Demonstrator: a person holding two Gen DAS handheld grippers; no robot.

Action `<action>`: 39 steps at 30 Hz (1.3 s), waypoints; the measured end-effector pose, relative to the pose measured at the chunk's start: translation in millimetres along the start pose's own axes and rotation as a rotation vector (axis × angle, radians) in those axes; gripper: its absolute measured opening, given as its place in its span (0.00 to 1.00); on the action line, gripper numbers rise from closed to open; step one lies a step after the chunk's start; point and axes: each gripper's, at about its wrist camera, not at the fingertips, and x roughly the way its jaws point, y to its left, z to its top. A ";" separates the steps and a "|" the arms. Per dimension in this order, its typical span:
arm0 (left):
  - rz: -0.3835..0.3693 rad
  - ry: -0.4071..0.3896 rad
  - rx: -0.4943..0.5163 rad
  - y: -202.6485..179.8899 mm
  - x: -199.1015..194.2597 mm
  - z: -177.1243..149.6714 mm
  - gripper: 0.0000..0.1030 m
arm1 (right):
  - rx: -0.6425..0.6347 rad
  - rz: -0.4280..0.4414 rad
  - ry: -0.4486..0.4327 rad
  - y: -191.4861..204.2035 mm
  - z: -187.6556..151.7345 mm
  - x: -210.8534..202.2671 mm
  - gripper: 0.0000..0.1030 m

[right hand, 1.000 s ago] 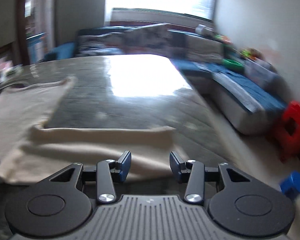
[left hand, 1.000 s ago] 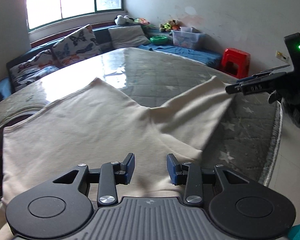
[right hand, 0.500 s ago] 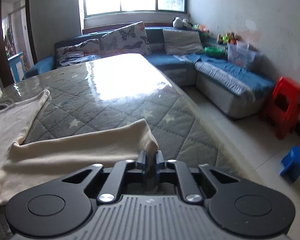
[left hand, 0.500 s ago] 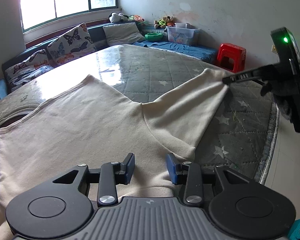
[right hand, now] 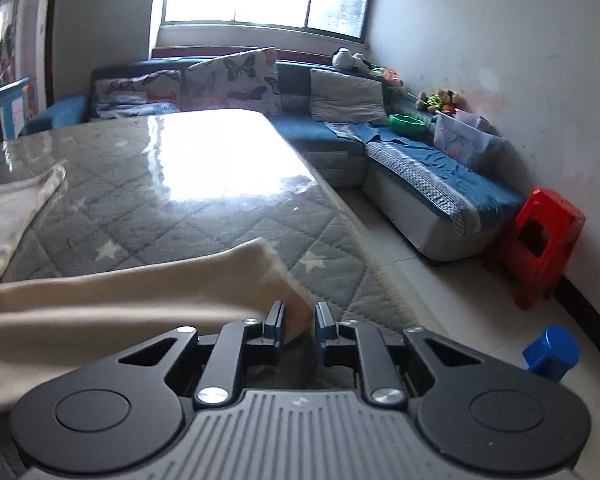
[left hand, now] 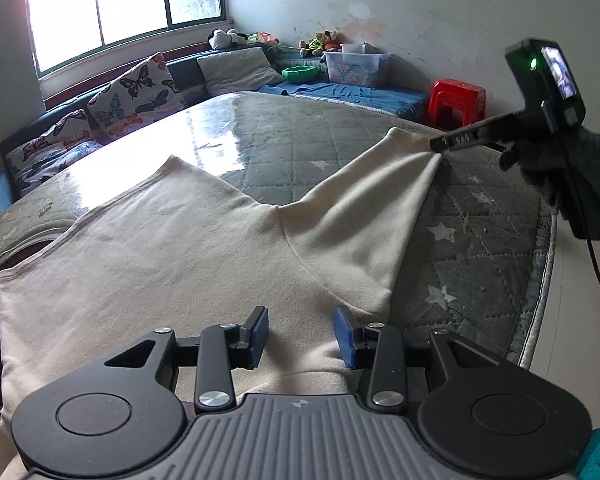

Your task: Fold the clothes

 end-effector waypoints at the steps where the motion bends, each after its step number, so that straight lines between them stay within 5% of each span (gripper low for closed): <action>1: 0.002 0.000 -0.002 0.8 0.0 0.6 0.40 | 0.008 0.002 -0.003 -0.9 1.8 -2.4 0.14; 9: 0.005 -0.010 -0.001 -1.9 -1.4 3.3 0.40 | -0.058 0.125 -0.037 21.9 23.1 5.2 0.14; 15: -0.004 -0.007 -0.004 -1.8 0.3 -1.0 0.40 | -0.025 0.127 0.019 23.0 21.0 29.0 0.15; 22: 0.018 -0.036 -0.048 6.7 -15.5 -3.2 0.42 | -0.102 0.194 -0.044 40.2 31.1 -7.7 0.19; 29: 0.126 -0.048 -0.154 36.6 -46.8 -23.4 0.43 | -0.272 0.403 -0.084 101.5 39.0 -43.4 0.27; 39: 0.386 -0.028 -0.422 104.9 -111.6 -82.1 0.43 | -0.519 0.666 -0.075 212.4 30.6 -66.9 0.29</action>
